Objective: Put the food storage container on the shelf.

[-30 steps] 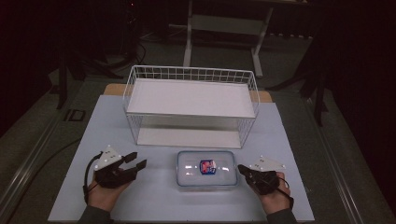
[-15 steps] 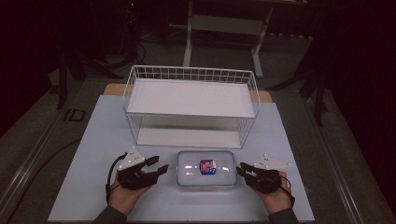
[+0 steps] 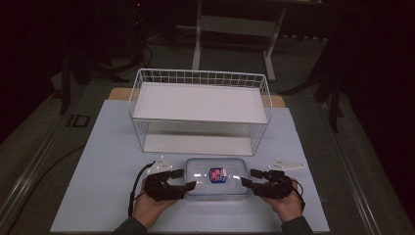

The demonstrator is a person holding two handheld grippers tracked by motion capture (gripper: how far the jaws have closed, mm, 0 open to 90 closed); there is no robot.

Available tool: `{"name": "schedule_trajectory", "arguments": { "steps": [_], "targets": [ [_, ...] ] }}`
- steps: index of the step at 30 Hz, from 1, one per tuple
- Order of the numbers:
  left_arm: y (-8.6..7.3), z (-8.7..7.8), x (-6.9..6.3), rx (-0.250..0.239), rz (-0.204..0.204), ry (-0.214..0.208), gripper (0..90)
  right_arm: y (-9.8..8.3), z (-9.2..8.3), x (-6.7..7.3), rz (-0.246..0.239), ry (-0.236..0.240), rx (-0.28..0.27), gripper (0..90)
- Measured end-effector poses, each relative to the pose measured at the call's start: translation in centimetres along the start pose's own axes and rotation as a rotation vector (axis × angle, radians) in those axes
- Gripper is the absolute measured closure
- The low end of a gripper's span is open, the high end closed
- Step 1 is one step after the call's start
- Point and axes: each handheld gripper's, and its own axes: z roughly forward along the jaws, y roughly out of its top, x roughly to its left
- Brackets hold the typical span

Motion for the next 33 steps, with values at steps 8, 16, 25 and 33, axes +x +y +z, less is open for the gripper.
{"name": "schedule_trajectory", "arguments": {
  "steps": [8, 16, 25, 33],
  "targets": [
    [-0.3, 0.9, 0.7, 0.041, -0.048, 0.011, 24.0, -0.3, 0.9, -0.9, 0.106, 0.071, 0.051, 24.9],
    [-0.5, 1.5, 1.6, 0.058, -0.145, -0.068, 21.0, -0.6, 1.8, -2.1, 0.221, 0.154, 0.079, 21.6],
    [-0.5, 1.8, 1.9, 0.090, -0.209, -0.100, 19.8, -0.8, 2.0, -2.8, 0.279, 0.212, 0.083, 26.2],
    [-0.6, 2.3, 2.1, 0.112, -0.258, -0.134, 16.8, -1.1, 2.4, -3.4, 0.353, 0.285, 0.113, 26.0]
  ]
}}
